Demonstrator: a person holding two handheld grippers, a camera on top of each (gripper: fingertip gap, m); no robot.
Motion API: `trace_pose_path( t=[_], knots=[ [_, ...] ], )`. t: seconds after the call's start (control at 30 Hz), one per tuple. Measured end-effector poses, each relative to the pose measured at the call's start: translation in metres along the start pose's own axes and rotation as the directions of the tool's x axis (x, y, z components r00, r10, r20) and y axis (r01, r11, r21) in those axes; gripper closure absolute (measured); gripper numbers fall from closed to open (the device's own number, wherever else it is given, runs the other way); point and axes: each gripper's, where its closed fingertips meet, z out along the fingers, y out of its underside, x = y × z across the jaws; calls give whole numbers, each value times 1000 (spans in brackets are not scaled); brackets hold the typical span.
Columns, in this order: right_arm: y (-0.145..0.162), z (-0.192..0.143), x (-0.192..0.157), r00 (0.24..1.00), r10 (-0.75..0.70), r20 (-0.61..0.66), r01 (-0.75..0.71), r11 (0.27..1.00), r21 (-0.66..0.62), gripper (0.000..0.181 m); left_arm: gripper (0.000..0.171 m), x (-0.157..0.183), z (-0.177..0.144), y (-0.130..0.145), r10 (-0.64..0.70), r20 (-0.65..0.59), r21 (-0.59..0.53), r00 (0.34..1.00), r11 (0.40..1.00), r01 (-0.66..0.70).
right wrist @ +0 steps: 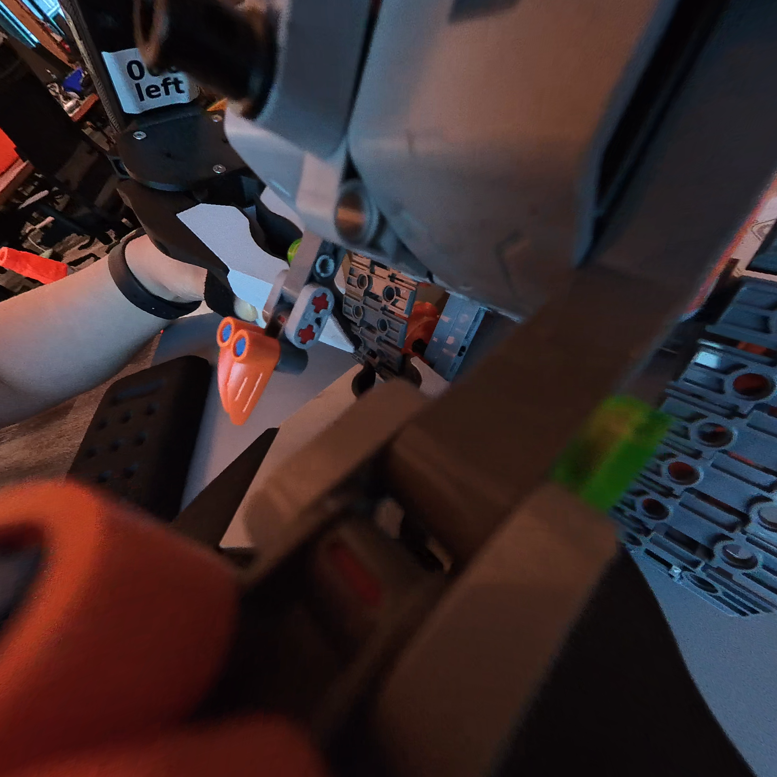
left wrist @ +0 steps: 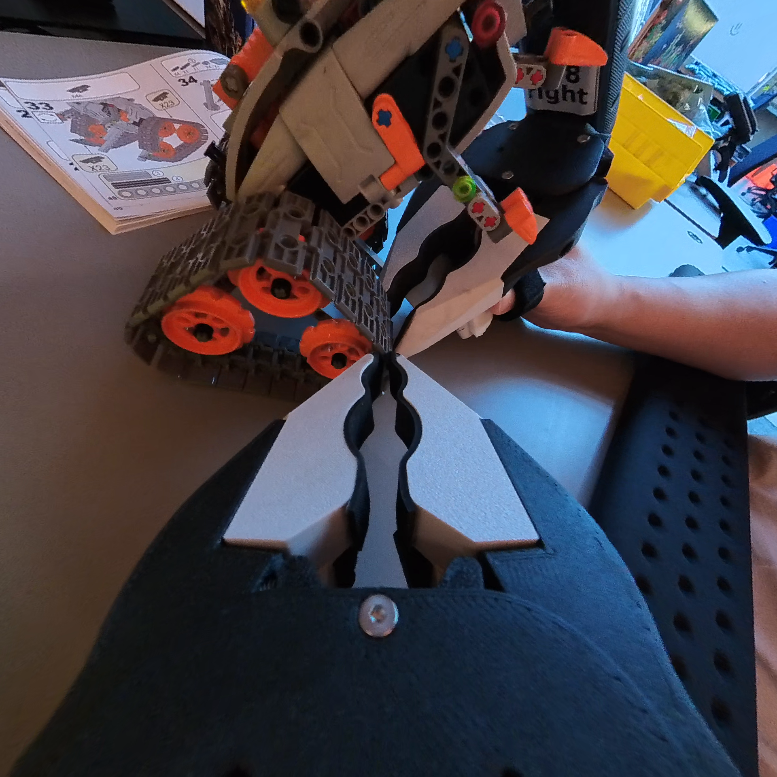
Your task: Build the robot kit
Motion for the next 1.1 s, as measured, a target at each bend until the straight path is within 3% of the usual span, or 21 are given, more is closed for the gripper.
trace_pose_path(
  t=[0.03, 0.07, 0.37, 0.43, 0.47, 0.63, 1.1],
  knots=[
    [0, 0, 0, 1000, 4, 6, -4, 1000, 0, 173, 170, 0, 0, 0, -2, -4, -1, 1000, 1000, 2],
    [0, 0, -1, 1000, 7, 12, -7, 1000, 0, 92, 170, 1, 0, 0, -1, -6, -1, 1000, 1000, 1],
    [-6, -3, -6, 998, -20, 57, 18, 999, 39, 90, 170, 4, 1, 2, -9, -31, -12, 999, 1000, 9],
    [-6, -4, -8, 996, -18, 83, 15, 999, 38, 79, 170, 4, 1, 2, -2, -27, -13, 1000, 1000, 2],
    [-5, -4, -8, 996, -22, 87, 19, 999, 34, 79, 170, 4, 1, 3, -1, -28, -15, 1000, 1000, 1],
    [1, -5, -7, 987, -157, 43, 157, 987, -11, 161, 170, 6, 2, 4, -6, -34, -22, 999, 1000, 5],
    [0, -4, -2, 978, -209, -8, 209, 978, -19, 163, 170, 4, 1, 3, -37, -40, -20, 999, 999, 36]
  ],
)
